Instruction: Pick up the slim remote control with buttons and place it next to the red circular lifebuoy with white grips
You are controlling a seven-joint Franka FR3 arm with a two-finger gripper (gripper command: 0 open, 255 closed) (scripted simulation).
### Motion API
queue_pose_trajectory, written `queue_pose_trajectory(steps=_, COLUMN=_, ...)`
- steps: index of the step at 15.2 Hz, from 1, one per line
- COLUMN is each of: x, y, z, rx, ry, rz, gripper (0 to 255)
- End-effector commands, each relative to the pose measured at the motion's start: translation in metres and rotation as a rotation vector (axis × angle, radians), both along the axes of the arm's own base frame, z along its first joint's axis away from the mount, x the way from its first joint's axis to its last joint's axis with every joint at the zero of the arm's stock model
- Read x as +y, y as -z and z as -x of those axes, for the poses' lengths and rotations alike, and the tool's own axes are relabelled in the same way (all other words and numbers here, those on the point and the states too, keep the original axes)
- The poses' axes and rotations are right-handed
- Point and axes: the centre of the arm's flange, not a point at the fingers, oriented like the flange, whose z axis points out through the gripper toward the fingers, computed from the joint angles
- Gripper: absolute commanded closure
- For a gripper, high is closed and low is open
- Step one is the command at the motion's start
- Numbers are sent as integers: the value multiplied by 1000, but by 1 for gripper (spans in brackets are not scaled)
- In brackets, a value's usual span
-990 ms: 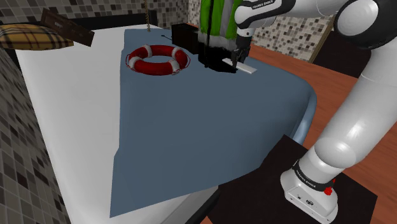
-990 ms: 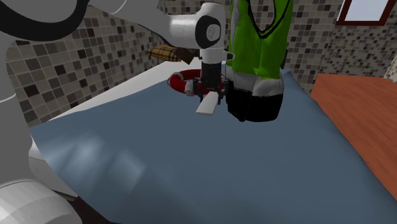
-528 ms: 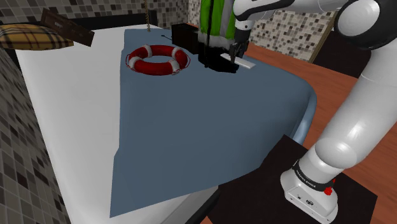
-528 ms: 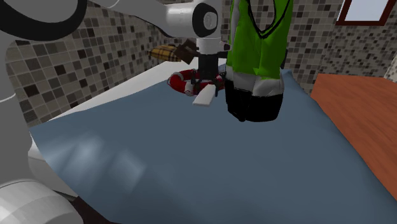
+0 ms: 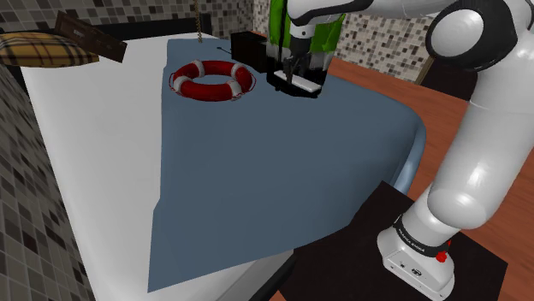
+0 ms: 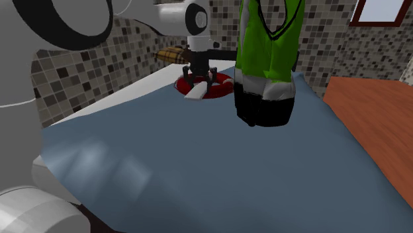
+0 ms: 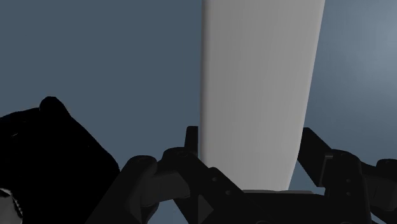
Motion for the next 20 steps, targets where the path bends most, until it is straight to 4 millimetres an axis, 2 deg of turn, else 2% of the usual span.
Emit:
queue_pose_trajectory(steps=1, x=24, y=3, z=-12, rx=0, ry=1, rz=0, gripper=255)
queue_pose_trajectory(steps=14, x=174, y=2, z=-95, rx=0, ry=1, rz=0, gripper=255)
queue_pose_trajectory(steps=15, x=182, y=2, z=-99, rx=0, ry=1, rz=0, gripper=255)
queue_pose_trajectory(steps=20, x=182, y=28, z=-99, rx=0, ry=1, rz=0, gripper=255)
